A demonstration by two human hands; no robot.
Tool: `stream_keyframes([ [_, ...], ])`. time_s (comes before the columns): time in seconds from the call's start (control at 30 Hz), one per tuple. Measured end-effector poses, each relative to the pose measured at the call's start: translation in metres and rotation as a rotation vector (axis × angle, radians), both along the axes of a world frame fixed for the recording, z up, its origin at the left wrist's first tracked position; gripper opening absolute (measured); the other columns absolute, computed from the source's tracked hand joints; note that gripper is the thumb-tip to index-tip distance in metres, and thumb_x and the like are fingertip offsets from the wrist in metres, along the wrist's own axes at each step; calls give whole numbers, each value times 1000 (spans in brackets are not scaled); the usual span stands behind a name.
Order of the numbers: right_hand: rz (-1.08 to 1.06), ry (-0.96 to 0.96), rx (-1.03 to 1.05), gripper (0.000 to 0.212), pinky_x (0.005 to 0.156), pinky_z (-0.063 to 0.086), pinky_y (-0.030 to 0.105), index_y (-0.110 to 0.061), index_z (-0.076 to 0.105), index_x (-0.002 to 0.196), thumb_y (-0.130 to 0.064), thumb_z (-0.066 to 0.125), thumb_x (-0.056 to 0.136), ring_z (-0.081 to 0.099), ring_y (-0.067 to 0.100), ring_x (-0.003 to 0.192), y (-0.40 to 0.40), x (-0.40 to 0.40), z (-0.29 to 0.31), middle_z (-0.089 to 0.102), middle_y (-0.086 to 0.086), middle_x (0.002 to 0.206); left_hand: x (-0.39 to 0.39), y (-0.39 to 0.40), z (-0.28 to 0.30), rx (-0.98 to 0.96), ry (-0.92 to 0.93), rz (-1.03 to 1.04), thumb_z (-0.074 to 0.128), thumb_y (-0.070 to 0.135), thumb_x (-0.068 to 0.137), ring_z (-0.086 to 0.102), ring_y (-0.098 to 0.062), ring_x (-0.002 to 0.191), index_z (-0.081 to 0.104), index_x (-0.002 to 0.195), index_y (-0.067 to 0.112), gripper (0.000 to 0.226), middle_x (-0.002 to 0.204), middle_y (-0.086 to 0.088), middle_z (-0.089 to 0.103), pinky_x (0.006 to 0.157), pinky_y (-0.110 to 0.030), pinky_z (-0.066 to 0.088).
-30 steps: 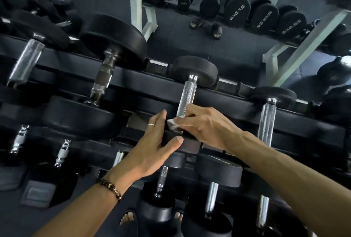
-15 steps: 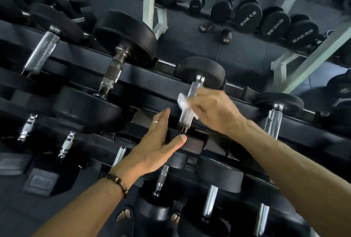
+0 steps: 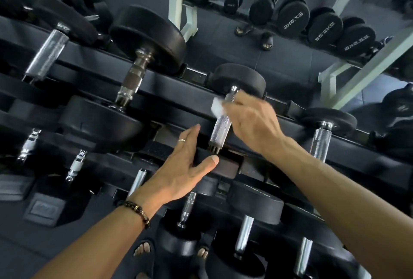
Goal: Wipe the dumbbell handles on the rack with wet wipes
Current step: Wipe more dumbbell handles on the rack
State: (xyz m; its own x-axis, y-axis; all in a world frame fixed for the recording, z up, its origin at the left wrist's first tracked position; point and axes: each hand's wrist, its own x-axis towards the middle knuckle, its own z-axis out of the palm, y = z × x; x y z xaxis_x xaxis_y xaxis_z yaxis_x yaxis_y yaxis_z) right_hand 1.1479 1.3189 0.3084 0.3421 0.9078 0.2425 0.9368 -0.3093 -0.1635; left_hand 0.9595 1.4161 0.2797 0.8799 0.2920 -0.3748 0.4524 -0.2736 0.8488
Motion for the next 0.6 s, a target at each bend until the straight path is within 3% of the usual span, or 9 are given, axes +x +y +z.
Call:
stream_keyframes([
  [0.07,256,35,-117,28,48,40,29,-18,71,106,-6,55,86,49,21,66,-16,-21,-4,55,3,83,0,0,1,8,-6,-8,53,51,94,10,15,131,-5,155,34,86,152,36,-5,120,-35,26],
  [0.13,348,6,-183,33,44,45,31,-17,70,111,-7,52,86,54,22,67,-24,-22,-1,58,2,85,0,0,1,19,-5,-12,53,50,94,11,14,131,-5,155,33,86,153,34,-6,119,-34,26],
  [0.2,205,-82,-114,37,42,49,34,-16,71,111,-3,54,81,60,28,63,-15,-2,-2,61,3,82,0,0,1,9,-5,-11,53,51,95,10,13,133,-4,156,34,85,152,37,-6,120,-35,26],
  [0.3,-185,-107,48,36,42,51,38,-18,72,112,-1,62,82,56,33,52,4,10,-5,59,3,78,0,0,0,10,-10,2,52,53,93,8,13,134,-2,156,34,85,149,41,-4,120,-37,26],
  [0.33,-198,-58,74,31,43,50,37,-18,72,110,-5,57,86,54,33,51,3,2,-8,57,4,79,0,0,1,7,-11,5,53,53,93,8,15,134,-2,156,34,85,149,41,-4,120,-36,26],
  [0.4,-32,103,60,30,45,47,34,-18,72,105,-18,45,93,52,31,52,-7,-25,-13,56,3,82,1,-1,2,4,-7,6,53,49,94,7,18,130,-3,156,33,85,151,39,-4,120,-33,24],
  [0.47,111,187,19,28,45,47,35,-18,72,101,-22,44,96,53,28,54,-18,-35,-15,57,0,84,2,-1,2,12,-8,1,53,47,94,8,19,129,-3,156,31,84,152,36,-3,119,-29,24],
  [0.53,94,89,23,25,42,47,38,-18,71,101,-13,49,92,52,29,53,-14,-20,-15,57,1,81,2,-2,2,4,-7,2,53,47,94,7,19,130,-3,156,31,85,153,35,-4,118,-25,20],
  [0.6,-106,-4,121,26,39,47,37,-17,71,100,-7,53,84,46,31,47,0,-1,-13,55,4,75,1,-1,2,-7,1,3,53,49,93,5,17,131,-3,156,31,86,154,35,-6,120,-28,20],
])
